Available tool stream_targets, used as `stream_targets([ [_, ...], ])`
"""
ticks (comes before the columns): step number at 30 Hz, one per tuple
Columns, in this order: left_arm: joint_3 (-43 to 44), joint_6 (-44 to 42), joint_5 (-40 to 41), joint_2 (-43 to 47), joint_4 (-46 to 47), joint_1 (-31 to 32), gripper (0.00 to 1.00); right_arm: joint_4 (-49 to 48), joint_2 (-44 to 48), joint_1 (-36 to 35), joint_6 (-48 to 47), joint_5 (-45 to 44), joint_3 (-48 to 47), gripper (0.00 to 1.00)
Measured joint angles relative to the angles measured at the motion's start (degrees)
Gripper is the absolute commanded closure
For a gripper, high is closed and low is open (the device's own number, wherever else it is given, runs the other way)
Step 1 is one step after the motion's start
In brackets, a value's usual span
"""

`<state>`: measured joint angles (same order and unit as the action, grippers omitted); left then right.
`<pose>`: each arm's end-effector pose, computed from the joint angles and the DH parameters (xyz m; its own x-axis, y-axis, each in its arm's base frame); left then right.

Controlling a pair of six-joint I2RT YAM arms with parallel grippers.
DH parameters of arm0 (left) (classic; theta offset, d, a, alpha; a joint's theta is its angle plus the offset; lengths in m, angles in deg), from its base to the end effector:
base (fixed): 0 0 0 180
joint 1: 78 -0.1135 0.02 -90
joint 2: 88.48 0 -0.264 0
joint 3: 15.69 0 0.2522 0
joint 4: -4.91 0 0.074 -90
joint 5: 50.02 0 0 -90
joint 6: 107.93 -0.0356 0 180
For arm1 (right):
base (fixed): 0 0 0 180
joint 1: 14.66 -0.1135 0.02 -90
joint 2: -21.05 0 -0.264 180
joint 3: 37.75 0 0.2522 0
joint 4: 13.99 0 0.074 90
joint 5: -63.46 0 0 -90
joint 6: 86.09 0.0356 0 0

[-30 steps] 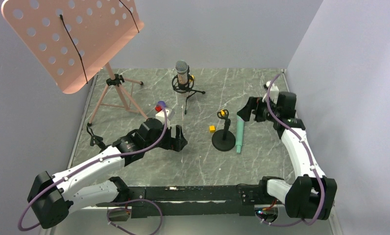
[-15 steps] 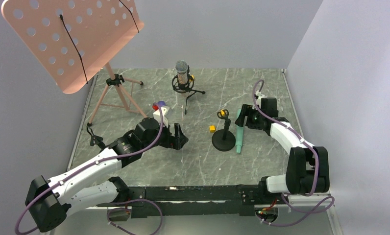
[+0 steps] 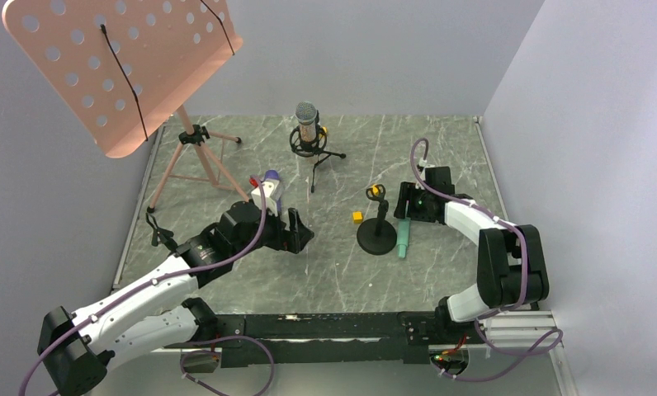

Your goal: Attach the microphones to the stand

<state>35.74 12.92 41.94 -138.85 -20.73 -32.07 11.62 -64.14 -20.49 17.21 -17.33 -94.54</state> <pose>0.1424 -0.1453 0.2759 -0.6055 -0.1113 -0.7880 0.4495 0.7692 -0.4541 0.2818 0.0345 0.1683 -0.8279 0.1437 -0.5421 -0.0035 0.9653 0.2612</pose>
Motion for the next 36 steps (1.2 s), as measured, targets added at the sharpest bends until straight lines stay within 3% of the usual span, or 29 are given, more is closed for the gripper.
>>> stream_targets([
  [6,-2.45,-1.73,-3.06,1.16,3.15,-0.11,0.01,0.11,0.94,0.02,-2.01,0.02,-0.42,0.01],
  [11,-6.43,-4.55,-8.76,3.52,9.01,-0.11,0.01,3.98,7.98,2.43,-13.46,8.07,-2.51,0.00],
  [16,-6.49,-7.15,-11.23,4.26,11.41,-0.11,0.01,9.77,20.37,7.85,-29.33,24.02,-3.04,0.00],
  [21,-6.47,-8.72,-11.63,4.52,11.65,-0.11,0.01,15.52,26.23,7.48,-44.70,40.19,0.39,0.01],
  [27,-6.49,-8.83,-11.67,5.07,12.15,-0.11,0.01,13.31,24.57,2.01,-44.94,45.77,2.82,0.12],
  [36,-7.32,-8.48,-11.32,8.11,13.09,-0.11,0.01,0.42,20.48,-6.29,-32.54,36.54,5.46,0.36],
])
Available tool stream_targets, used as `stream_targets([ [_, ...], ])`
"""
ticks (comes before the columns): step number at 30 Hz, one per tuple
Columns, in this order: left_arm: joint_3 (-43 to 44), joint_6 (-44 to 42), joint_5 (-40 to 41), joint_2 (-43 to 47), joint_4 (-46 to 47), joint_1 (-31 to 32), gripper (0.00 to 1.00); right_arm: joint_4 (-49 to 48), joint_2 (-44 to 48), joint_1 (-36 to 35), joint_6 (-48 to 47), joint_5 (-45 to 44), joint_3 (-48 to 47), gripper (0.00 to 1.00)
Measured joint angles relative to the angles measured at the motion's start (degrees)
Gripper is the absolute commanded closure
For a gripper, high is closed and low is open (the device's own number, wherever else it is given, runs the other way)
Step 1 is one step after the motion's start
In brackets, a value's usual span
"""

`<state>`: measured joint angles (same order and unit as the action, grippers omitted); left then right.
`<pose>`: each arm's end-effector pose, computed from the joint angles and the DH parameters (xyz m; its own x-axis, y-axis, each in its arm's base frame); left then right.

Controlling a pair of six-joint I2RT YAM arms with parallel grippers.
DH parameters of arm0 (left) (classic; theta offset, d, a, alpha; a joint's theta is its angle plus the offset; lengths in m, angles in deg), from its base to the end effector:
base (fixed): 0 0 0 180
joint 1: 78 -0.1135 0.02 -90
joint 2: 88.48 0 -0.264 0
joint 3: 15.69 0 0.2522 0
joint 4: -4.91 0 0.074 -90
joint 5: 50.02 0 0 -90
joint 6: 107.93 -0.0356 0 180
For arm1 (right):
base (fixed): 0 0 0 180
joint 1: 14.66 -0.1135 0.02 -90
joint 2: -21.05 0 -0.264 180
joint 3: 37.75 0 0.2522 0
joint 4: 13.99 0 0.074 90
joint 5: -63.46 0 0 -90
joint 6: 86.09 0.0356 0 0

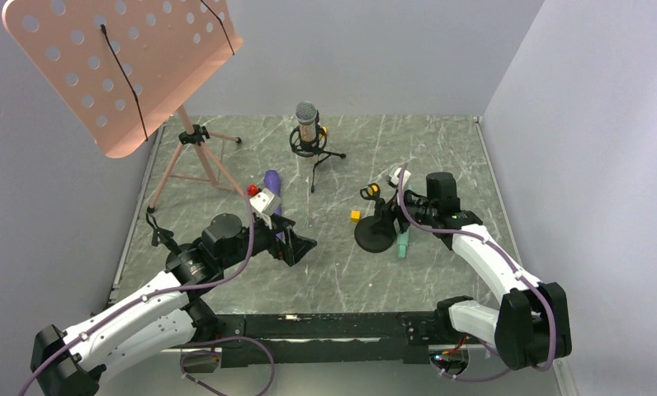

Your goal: Attach the microphones to the stand

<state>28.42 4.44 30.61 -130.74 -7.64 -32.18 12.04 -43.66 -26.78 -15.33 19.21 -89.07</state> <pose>0.1240 -0.1359 0.2789 -0.4314 -0.0949 -0.8972 0.7082 0.5805 -0.4019 0.2185 0.0730 0.2310 -0.3596 -0.3124 -0.8792 -0.8537 0.4905 0.1749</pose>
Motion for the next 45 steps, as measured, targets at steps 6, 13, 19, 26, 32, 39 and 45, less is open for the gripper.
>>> stream_targets([
  [6,-0.15,0.02,0.42,0.66,-0.11,0.00,0.01,-3.17,-1.09,-1.20,4.04,-5.79,0.35,0.71],
  [13,-0.15,-0.02,0.70,0.66,-0.13,0.00,0.01,-4.94,-1.07,-1.38,3.87,-9.25,0.35,0.90],
  [19,-0.15,-0.24,0.70,0.44,-0.61,0.00,0.01,-0.68,-0.87,-1.40,-4.11,-6.16,-0.50,0.92],
  [26,-0.15,-0.22,1.38,0.44,-2.84,0.00,0.01,16.83,-1.66,-0.92,-26.32,4.57,-4.92,0.92],
  [32,-0.39,-0.17,1.27,0.33,-2.08,0.00,0.01,25.79,-3.34,-0.13,-36.87,8.83,-6.62,0.50],
  [39,-0.44,-0.22,1.20,-0.57,-1.88,0.00,0.01,22.25,0.46,1.75,-29.42,8.02,-4.90,0.28],
  [45,-0.44,-0.02,1.20,-0.59,-1.38,0.00,0.01,14.86,4.63,1.79,-15.61,8.48,-1.62,0.21],
])
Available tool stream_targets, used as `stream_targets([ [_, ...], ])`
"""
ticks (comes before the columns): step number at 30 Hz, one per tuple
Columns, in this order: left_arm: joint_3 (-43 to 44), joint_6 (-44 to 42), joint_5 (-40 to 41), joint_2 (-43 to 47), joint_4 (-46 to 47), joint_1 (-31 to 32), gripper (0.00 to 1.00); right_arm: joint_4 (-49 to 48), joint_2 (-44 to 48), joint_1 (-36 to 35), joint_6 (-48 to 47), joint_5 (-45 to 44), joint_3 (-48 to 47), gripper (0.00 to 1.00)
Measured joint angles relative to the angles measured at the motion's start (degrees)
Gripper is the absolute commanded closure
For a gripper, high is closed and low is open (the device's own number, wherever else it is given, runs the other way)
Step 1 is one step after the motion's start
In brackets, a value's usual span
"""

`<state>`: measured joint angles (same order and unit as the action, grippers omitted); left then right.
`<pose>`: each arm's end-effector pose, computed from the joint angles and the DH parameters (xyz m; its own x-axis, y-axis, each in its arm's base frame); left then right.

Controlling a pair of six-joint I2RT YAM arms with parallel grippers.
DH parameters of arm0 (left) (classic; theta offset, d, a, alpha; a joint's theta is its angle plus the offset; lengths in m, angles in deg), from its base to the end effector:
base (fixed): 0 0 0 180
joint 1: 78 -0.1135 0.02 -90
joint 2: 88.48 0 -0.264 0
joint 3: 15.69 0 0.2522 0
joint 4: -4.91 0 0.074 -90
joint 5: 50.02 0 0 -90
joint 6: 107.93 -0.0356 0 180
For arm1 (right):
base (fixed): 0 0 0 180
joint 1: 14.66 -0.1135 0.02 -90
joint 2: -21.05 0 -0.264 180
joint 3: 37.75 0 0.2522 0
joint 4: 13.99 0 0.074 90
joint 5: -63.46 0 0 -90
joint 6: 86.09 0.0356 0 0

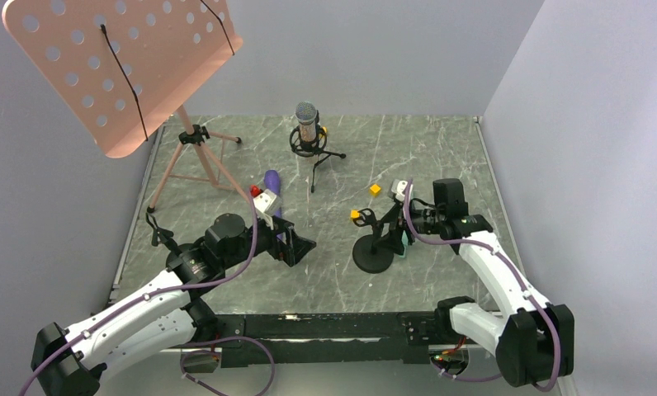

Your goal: Attach the microphones to the stand

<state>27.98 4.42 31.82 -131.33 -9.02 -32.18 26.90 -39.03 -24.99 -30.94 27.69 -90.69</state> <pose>0.1253 -0.1362 0.2719 -0.4528 -0.0742 -0.8885 0.6856 0.6082 -0.4001 0.1935 0.0646 0.2405 -0.2353 -0.3824 -0.8935 -0.9421 0.3159 0.1129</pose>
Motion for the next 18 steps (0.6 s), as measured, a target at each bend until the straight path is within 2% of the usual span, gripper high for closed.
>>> stream_targets([
  [4,-0.04,0.42,-0.02,-0.07,1.07,0.00,0.01,-5.31,1.11,-0.37,7.85,0.00,3.80,0.24],
  [8,-0.48,1.20,-0.02,-0.11,2.38,0.00,0.01,-9.94,-0.07,-1.86,12.11,-1.09,5.42,0.43],
  [12,-1.44,1.53,0.00,-0.02,2.89,0.00,0.01,-12.57,-1.38,-2.91,13.84,-2.38,5.44,0.70],
  [15,-1.97,1.57,0.00,0.33,2.78,0.00,0.01,-14.40,-1.42,-2.86,12.46,-4.11,5.22,0.82],
  [18,-2.21,1.51,0.00,1.14,2.49,0.00,0.01,-13.18,-1.42,-2.78,8.76,-4.33,4.48,0.84],
])
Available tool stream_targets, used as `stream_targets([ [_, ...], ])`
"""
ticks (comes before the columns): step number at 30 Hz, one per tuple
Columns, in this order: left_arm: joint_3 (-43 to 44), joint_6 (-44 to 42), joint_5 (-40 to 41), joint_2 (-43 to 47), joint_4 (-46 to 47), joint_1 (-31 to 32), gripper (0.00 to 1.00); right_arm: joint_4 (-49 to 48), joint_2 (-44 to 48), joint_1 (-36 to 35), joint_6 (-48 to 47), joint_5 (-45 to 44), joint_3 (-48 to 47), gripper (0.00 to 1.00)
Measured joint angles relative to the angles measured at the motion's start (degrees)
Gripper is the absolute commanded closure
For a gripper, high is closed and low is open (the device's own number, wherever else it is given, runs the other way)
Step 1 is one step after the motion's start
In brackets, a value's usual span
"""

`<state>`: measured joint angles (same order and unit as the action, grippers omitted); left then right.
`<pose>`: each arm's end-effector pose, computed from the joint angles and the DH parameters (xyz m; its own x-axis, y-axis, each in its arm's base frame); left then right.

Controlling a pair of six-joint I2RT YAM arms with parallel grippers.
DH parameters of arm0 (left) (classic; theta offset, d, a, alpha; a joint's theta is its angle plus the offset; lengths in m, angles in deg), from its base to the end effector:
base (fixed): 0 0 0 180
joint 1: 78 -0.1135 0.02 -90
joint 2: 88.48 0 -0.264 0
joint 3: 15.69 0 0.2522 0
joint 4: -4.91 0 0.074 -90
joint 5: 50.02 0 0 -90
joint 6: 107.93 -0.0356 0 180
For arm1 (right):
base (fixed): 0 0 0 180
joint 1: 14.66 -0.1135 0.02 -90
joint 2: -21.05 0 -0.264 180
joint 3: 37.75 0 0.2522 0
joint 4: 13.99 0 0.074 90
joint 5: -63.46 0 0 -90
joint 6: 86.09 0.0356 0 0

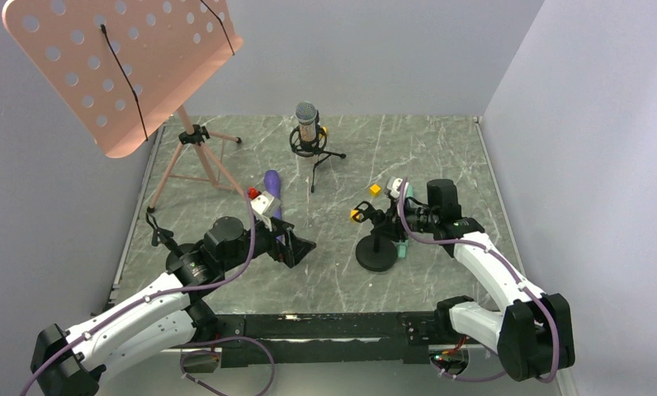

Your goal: Attach the microphones to the stand

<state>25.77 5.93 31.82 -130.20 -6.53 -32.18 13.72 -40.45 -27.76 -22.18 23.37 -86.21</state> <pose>0.1233 -0.1341 0.2659 -0.4556 -0.1057 -0.8839 0.6806 0.5986 -0.4224 0.2014 0.0748 0.2253 -0.2586 -0.3509 -0.9000 -0.9177 0.3803 0.1153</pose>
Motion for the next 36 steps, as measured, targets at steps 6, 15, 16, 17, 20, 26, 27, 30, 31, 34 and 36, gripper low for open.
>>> stream_targets([
  [6,-0.33,-0.22,0.02,1.07,-0.04,0.00,0.01,15.76,-2.67,-0.11,-24.63,4.42,-5.33,0.82],
  [15,-0.33,-0.20,2.01,0.72,-1.25,0.00,0.01,22.82,-7.98,0.15,-36.81,8.24,-9.31,0.41],
  [16,-0.33,-0.17,2.49,0.50,-1.33,0.00,0.01,22.67,-7.98,0.22,-35.93,8.11,-9.11,0.36],
  [17,-0.31,-0.13,3.54,-0.20,-1.55,0.00,0.01,22.34,-7.89,0.59,-35.01,7.63,-8.74,0.31],
  [20,0.74,0.26,6.05,-3.76,-3.63,0.00,0.01,21.99,-7.37,2.23,-32.22,7.58,-8.33,0.23],
  [26,8.22,1.97,11.85,-16.04,-10.36,-1.38,0.02,23.87,-4.70,4.50,-28.09,7.21,-9.25,0.12],
  [27,9.49,2.36,12.70,-17.88,-10.88,-1.99,0.03,24.24,-4.15,4.72,-27.39,7.10,-9.64,0.09],
  [30,12.50,3.26,15.10,-23.04,-12.09,-4.31,0.07,25.62,-1.70,5.66,-25.44,6.91,-10.80,0.08],
  [31,13.51,3.65,16.02,-25.11,-12.74,-5.31,0.09,26.05,-0.70,6.19,-24.76,6.91,-11.17,0.08],
  [34,16.37,4.48,18.91,-31.58,-14.60,-7.45,0.10,26.29,2.47,8.13,-22.03,7.39,-11.41,0.06],
  [36,19.67,4.70,21.77,-37.03,-17.05,-8.09,0.11,26.18,4.26,10.69,-20.11,8.33,-11.41,0.06],
])
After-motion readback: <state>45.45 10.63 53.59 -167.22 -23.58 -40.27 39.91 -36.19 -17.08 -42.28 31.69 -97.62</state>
